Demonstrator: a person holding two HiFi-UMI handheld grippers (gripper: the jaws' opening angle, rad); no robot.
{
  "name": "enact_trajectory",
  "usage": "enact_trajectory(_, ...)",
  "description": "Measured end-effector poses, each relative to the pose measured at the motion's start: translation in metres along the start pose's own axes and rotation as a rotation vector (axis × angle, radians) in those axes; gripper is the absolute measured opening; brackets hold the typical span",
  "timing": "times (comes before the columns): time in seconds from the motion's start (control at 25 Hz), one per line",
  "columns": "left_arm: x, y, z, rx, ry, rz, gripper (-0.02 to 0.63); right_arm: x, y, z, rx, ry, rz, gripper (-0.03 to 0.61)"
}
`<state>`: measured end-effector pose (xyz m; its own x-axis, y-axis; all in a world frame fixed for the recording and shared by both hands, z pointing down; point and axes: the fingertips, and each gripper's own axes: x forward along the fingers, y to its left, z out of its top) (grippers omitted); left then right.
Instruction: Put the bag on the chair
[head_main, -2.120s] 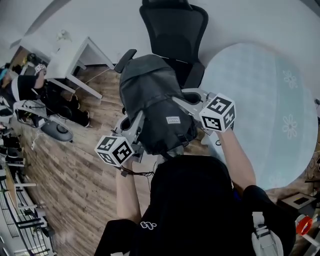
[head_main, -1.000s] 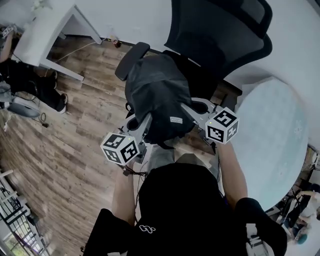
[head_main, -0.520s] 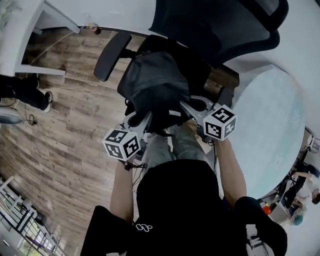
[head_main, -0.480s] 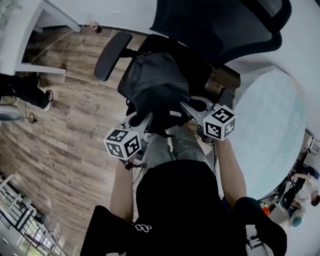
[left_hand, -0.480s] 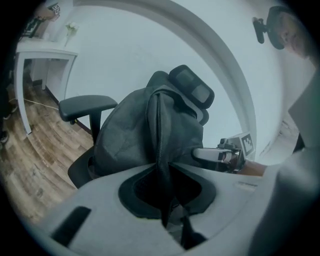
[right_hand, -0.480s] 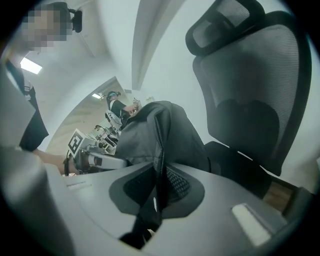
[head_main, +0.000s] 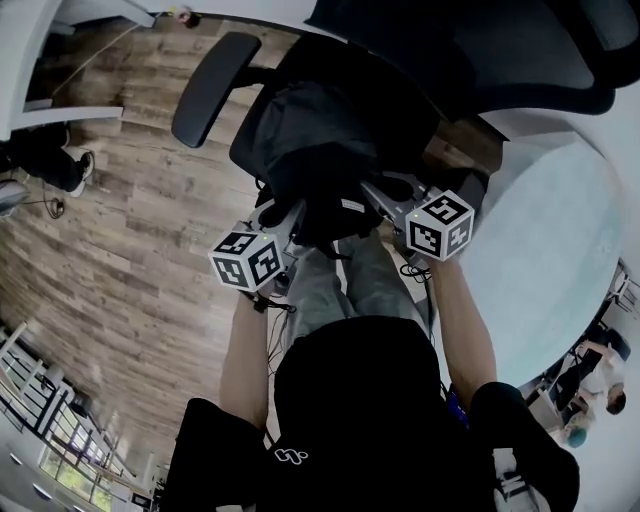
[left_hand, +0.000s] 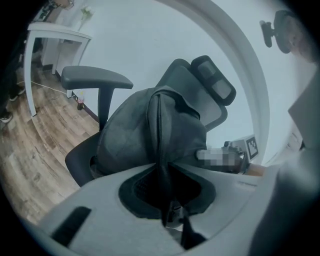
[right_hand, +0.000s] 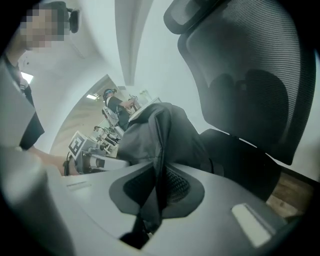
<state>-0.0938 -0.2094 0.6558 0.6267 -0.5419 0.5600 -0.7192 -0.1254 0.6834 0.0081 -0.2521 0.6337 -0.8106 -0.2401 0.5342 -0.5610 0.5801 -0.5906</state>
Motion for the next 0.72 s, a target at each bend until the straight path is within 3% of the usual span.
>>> enact_trajectory(0.44,0.062,0.064,0.044,-0.041,-0.016,0.046,0.046,0.06,-0.058,0.031,0.044,-0.021,-0.126,0.04)
enact_trajectory(0.72,0.095,0.103,0.055,-0.03,0.029,0.078,0.058,0.093,-0.096,0.033,0.02,0.039,-0.219,0.041)
